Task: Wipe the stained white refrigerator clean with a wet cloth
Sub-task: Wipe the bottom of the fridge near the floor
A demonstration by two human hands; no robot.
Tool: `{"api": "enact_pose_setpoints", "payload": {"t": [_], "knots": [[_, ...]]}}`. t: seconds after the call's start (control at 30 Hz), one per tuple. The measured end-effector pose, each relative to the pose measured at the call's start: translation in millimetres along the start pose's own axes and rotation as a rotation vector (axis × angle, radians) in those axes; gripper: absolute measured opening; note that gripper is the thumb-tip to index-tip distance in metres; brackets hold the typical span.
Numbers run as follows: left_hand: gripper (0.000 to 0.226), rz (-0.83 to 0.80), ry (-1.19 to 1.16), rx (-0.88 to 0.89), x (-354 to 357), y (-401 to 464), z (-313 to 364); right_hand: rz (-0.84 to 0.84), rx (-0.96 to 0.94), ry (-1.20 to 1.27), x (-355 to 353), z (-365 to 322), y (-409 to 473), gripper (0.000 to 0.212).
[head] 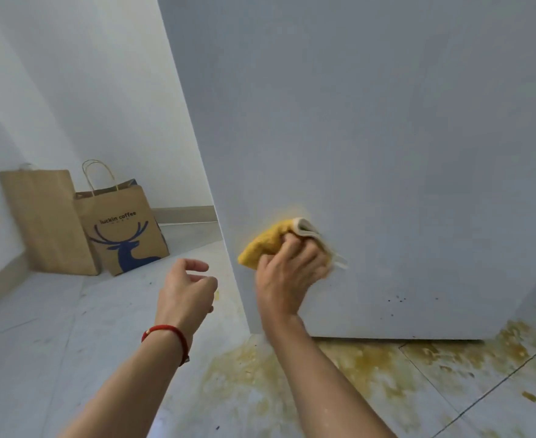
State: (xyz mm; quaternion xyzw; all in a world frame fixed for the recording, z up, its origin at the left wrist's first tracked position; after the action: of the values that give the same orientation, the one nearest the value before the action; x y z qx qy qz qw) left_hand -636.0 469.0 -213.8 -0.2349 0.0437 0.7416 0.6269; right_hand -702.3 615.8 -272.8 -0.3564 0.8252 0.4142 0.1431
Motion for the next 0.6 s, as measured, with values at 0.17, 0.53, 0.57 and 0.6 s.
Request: {"api": "enact_pose_setpoints", "payload": {"t": [0.17, 0.53, 0.57, 0.6], "knots": [[0.029, 0.095, 0.079, 0.061, -14, -2, -1, -0.304, -0.715, -0.439, 65, -32, -39, 0.026], [0.039, -0.039, 0.282, 0.119, 52, 2, -1, -0.019, -0.054, -0.254, -76, 201, 30, 0.036], [0.039, -0.030, 0.290, 0.118, 51, 2, -1, 0.040, 0.107, -0.092, -86, 203, 33, 0.036], [0.039, -0.024, 0.298, 0.110, 47, 2, -3, 0.129, 0.278, 0.068, -88, 202, 30, 0.037]]}}
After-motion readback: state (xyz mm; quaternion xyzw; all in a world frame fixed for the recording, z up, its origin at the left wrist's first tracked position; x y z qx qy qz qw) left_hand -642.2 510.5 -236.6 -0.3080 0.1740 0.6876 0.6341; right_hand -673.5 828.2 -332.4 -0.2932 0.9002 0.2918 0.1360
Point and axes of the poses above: each hand's wrist, its own y-axis towards the middle knuckle, its own x-axis out of the palm, z = x × y, the point moved 4 cm from there along y, towards the middle knuckle, and after that the axes turned 15 degrees about -z, right-handed, at the moved point
